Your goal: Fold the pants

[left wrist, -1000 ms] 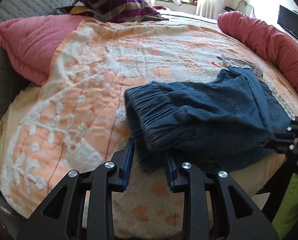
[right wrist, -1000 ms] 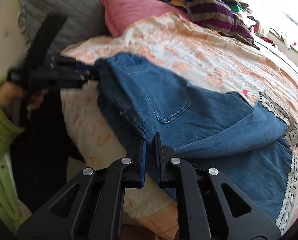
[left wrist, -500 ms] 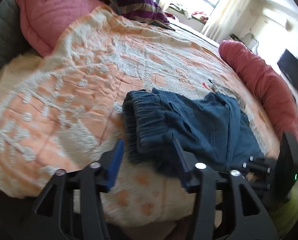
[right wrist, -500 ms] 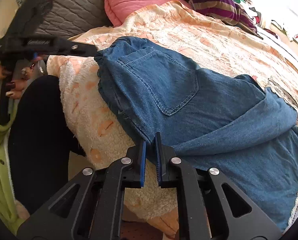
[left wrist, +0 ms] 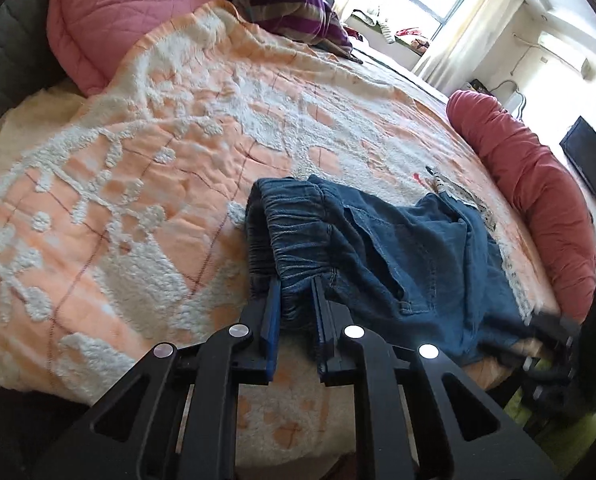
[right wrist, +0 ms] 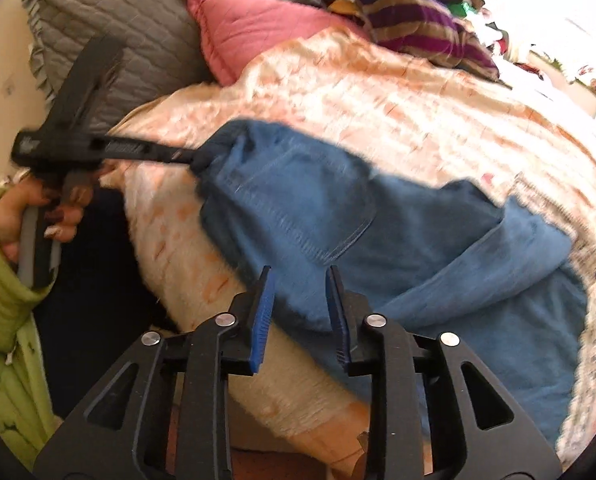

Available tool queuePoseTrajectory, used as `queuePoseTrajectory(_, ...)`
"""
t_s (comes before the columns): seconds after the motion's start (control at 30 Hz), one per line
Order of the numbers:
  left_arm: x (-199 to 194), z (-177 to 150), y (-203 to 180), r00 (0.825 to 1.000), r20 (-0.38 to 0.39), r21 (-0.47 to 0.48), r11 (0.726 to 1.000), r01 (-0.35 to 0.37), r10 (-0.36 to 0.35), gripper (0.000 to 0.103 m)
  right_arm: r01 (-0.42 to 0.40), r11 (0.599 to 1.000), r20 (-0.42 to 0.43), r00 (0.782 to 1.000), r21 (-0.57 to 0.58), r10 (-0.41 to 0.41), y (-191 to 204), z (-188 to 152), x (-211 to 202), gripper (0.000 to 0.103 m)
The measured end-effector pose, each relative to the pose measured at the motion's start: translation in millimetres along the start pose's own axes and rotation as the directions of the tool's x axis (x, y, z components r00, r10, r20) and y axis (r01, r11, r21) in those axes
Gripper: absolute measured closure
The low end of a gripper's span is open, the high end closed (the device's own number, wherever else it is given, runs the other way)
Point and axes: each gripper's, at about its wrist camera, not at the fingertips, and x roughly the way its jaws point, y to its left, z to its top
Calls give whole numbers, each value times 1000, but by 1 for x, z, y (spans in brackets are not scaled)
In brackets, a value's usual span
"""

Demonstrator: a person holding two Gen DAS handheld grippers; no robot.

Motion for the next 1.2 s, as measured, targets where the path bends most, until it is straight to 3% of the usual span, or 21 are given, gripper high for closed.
queuePoseTrajectory(0.17, 4, -5, 1, 999, -13, 21, 999, -29, 30, 89, 30, 999, -15, 999, -22, -30, 0, 14, 19, 77)
queuePoseTrajectory(0.27, 5, -9, 0, 997, -10, 48, 996, -70, 70, 88, 27, 1000, -121, 992, 15, -25, -1, -1, 51, 77)
queuePoseTrajectory(0.33, 12, -11, 1, 996, -22, 51, 995, -85, 86, 87, 20, 998, -143, 990, 52, -13, -4, -10, 60, 77)
queuePoseTrajectory(0.47, 7, -10, 6, 996, -2, 30, 996, -89, 89, 85, 4, 997, -124, 992, 81, 6, -7, -8, 53, 77)
queuePoseTrajectory(0.63, -40, 1, 3, 981, 109, 52, 984, -168, 162, 83, 10, 995, -40, 999, 102, -6, -10, -2, 26, 72)
queuePoseTrajectory(0.73, -51, 8, -10, 983, 138, 77, 988, -134, 122, 69, 0, 994, -24, 1000, 112, 2, -10, 1, 23, 70)
queuePoseTrajectory(0.87, -33, 11, -39, 993, 101, 142, 988, -68, 54, 64, -16, 992, -75, 997, 126, 25, -7, -4, 35, 67)
queuePoseTrajectory(0.97, -4, 7, -56, 999, 27, 181, 983, -38, 34, 64, -20, 987, -117, 992, 159, 39, -12, -13, 41, 62)
queuePoseTrajectory(1.07, 22, -2, -56, 995, -32, 215, 973, -87, 96, 64, -28, 980, -97, 994, 197, 48, -21, -16, 33, 60)
queuePoseTrajectory(1.2, 25, -9, -60, 991, -12, 267, 956, -122, 130, 64, -23, 971, -24, 999, 239, 29, -36, -13, 11, 50)
